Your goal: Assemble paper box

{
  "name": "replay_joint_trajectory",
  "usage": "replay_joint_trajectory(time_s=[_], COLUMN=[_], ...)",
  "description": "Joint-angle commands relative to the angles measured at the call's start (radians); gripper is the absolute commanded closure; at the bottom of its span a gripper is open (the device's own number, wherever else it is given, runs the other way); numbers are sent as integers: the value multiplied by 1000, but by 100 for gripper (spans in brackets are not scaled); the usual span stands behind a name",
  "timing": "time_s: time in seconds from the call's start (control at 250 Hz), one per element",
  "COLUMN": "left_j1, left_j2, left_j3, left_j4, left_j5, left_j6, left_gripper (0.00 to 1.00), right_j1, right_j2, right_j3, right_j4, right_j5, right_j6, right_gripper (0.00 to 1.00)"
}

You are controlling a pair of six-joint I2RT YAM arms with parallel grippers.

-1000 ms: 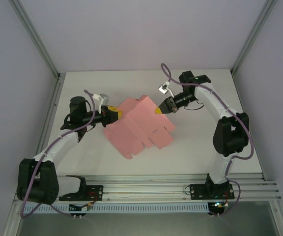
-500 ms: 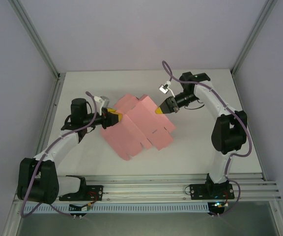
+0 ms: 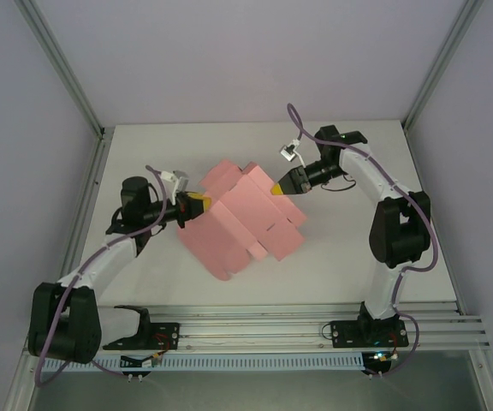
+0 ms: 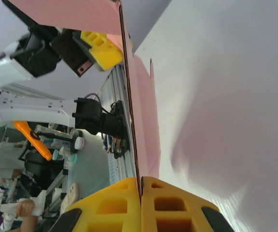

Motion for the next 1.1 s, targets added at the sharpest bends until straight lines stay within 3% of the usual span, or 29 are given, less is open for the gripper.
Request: replay_joint_trajectory(time_s=[0.0, 0.088, 0.152, 0.268, 0.355, 0.539, 0.771, 0.863, 0.922, 1.094], left_j1=[13, 9, -16, -162, -243, -339, -579, -596, -618, -744], left_j2=[-55, -83, -90, -81, -58, -21, 150, 228, 270, 396], left_j3=[-64, -82, -56, 27, 53, 66, 108, 136, 139, 132], left_j4=[76, 110, 41, -189, -225, -219, -150, -129, -85, 103], left_j5=[-58, -79, -120, -399, -537, -668, -1042, -1028, -1013, -1204], left_j6=[-69, -89, -52, 139, 212, 268, 379, 342, 329, 460], left_gripper=[100, 100, 100, 100, 100, 100, 100, 100, 100, 100], right_j1=[-39, -39, -34, -3, 23, 39, 108, 136, 145, 150], right_j2=[-4, 3, 1, -8, -21, -59, -95, -114, -119, -113], right_j3=[2, 9, 7, 5, -7, -68, -100, -128, -145, -148], right_j4=[95, 105, 106, 118, 136, 249, 308, 339, 358, 367], right_j5=[-100, -98, -86, -22, 30, 114, 302, 421, 433, 436], right_j6=[106, 121, 119, 142, 165, 276, 345, 353, 346, 360], right_gripper=[100, 100, 100, 100, 100, 100, 100, 100, 100, 100])
